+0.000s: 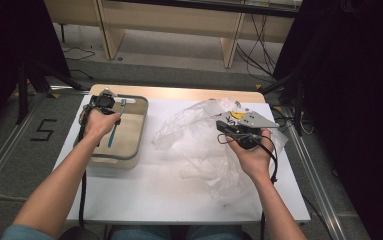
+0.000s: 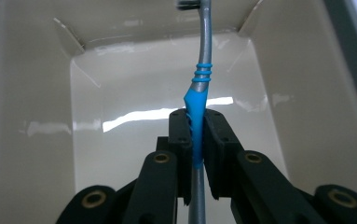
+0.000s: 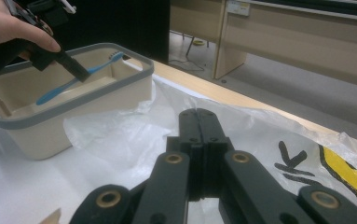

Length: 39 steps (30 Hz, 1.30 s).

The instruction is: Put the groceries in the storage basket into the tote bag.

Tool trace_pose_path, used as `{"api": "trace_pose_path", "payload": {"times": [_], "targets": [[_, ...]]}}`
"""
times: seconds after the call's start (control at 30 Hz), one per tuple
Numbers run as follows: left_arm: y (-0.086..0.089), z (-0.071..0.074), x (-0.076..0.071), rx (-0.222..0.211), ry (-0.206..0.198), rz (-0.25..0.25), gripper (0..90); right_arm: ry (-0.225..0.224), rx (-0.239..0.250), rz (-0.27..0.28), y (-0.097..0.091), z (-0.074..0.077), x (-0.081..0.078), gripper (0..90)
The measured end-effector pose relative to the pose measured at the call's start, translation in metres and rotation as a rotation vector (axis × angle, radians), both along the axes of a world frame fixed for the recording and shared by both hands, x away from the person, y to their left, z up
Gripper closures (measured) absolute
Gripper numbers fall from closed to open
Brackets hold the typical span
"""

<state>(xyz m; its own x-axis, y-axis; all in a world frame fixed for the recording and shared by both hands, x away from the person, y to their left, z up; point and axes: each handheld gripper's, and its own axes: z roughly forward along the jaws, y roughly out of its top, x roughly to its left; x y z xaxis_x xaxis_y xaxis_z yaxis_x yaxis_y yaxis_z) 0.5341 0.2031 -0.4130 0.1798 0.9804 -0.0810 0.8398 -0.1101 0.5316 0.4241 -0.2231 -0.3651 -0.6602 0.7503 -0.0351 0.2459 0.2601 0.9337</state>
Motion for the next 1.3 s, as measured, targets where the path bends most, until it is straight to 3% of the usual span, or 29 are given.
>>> {"api": "trace_pose_path", "payload": {"times": [1.3], "targets": [[-0.017,0.038,-0.037,-0.058,-0.115,-0.123,82.0,0.002,-0.003,-0.001,0.001,-0.001,0.0,90.0]]}}
